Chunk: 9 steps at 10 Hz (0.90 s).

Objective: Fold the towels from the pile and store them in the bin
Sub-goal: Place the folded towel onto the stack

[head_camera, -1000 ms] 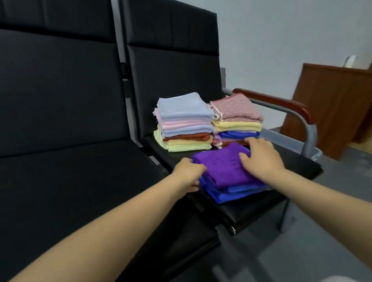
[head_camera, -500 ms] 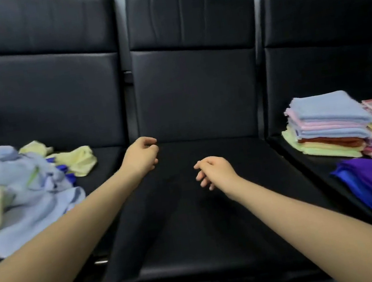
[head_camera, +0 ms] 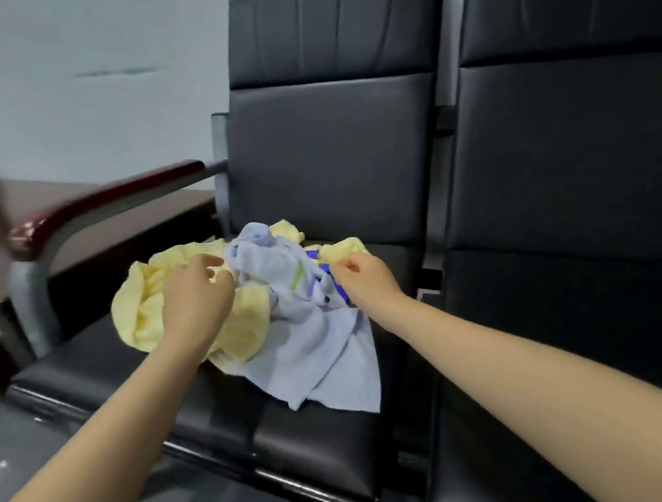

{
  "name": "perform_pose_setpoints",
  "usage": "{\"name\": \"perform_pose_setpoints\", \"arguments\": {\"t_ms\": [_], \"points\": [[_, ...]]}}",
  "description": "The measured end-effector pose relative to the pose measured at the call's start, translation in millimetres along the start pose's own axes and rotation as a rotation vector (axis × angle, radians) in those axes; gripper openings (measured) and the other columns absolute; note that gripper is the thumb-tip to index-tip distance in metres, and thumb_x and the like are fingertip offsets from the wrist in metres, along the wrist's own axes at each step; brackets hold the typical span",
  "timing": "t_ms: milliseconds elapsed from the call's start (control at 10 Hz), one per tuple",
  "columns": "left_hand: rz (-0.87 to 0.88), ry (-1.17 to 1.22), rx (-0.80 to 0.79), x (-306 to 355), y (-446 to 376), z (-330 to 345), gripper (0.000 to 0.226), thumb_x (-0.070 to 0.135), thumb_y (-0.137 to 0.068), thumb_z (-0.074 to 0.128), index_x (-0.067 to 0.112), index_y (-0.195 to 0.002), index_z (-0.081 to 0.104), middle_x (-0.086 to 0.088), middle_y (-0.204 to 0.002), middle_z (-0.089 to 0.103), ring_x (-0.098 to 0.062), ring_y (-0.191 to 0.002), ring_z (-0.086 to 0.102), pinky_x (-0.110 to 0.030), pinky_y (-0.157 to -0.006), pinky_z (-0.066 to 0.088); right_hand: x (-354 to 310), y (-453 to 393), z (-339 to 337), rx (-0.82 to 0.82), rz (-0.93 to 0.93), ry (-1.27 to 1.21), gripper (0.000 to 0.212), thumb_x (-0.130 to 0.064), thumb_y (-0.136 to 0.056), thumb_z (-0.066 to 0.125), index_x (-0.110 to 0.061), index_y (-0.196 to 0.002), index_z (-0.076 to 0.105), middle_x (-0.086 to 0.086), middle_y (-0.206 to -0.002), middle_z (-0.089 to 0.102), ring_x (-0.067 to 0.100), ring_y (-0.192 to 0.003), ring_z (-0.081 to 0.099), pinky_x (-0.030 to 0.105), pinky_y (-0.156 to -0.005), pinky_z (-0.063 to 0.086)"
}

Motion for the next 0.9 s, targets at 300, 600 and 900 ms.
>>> {"name": "perform_pose_setpoints", "arguments": {"t_ms": [300,600,900], "points": [[-0.204,-0.196,-0.129,-57,1,41,0.062,0.044,-0.097,0.046,0.011,-0.147,0.031,-0.021,-0.142,0.035,-0.040,-0.130,0.032,-0.043,-0.105,0.029,1,-38,95,-0.274,0.121,0.001,0.041,-0.040,-0.088,0.065,-0.016,-0.118,0.052,-0.001,-0.112,0.062,0.018,-0.102,0.059,0.034,-0.093,0.049],[-0.230,0.110,-0.054,-75,-21,32,0.027,0.029,-0.099,0.044,0.012,-0.111,0.061,-0.002,-0.090,0.061,-0.021,-0.085,0.055,-0.034,-0.076,0.043,-20,-46,55,0.029,-0.165,0.276,0.052,-0.027,-0.099,0.048,-0.014,-0.053,0.028,-0.001,-0.053,0.030,0.012,-0.053,0.026,0.032,-0.051,0.018],[-0.128,0.500,0.198,-47,-16,-23,0.026,0.020,-0.102,0.031,0.013,-0.079,0.042,0.003,-0.074,0.037,-0.009,-0.067,0.034,-0.026,-0.062,0.031,-66,-67,-8,0.021,0.124,-1.050,0.047,-0.026,-0.108,0.021,0.002,-0.140,0.043,0.013,-0.142,0.052,0.013,-0.086,0.065,0.026,-0.078,0.052]]}}
Point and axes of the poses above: each hand's wrist, its own y-axis away from the middle knuckle, its own z-axis out of the palm, x = y × z, the point moved 10 cm from there along -y, towards the middle knuckle
